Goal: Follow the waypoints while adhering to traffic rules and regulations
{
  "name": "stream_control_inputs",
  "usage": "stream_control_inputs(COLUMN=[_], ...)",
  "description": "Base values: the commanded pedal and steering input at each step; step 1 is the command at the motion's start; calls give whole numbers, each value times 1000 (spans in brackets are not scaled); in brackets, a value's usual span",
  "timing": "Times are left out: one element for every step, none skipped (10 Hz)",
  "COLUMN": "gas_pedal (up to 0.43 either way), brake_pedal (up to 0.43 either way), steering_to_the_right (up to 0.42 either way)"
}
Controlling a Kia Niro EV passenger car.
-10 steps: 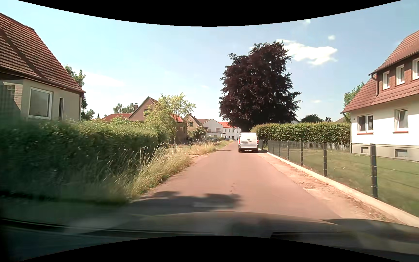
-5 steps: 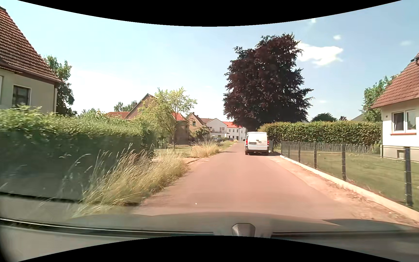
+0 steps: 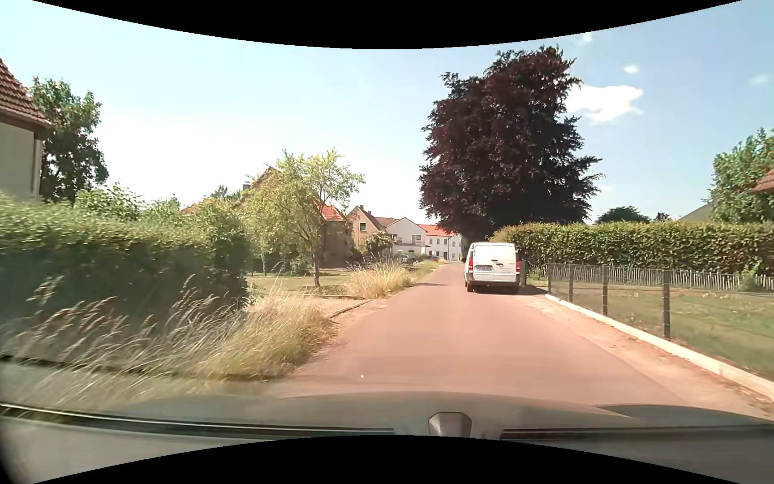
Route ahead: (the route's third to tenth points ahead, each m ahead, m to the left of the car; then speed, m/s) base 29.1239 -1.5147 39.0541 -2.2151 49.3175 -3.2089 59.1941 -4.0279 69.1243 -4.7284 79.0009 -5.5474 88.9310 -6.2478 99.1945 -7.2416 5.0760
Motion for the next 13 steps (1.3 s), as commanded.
stream_control_inputs(gas_pedal=[0,0,0,0,0,0,0,8,39,39,39,39,39], brake_pedal=[6,6,6,6,6,6,6,6,6,6,6,6,6], steering_to_the_right=[-13,-12,-12,-11,-10,-4,7,14,22,28,34,39,44])
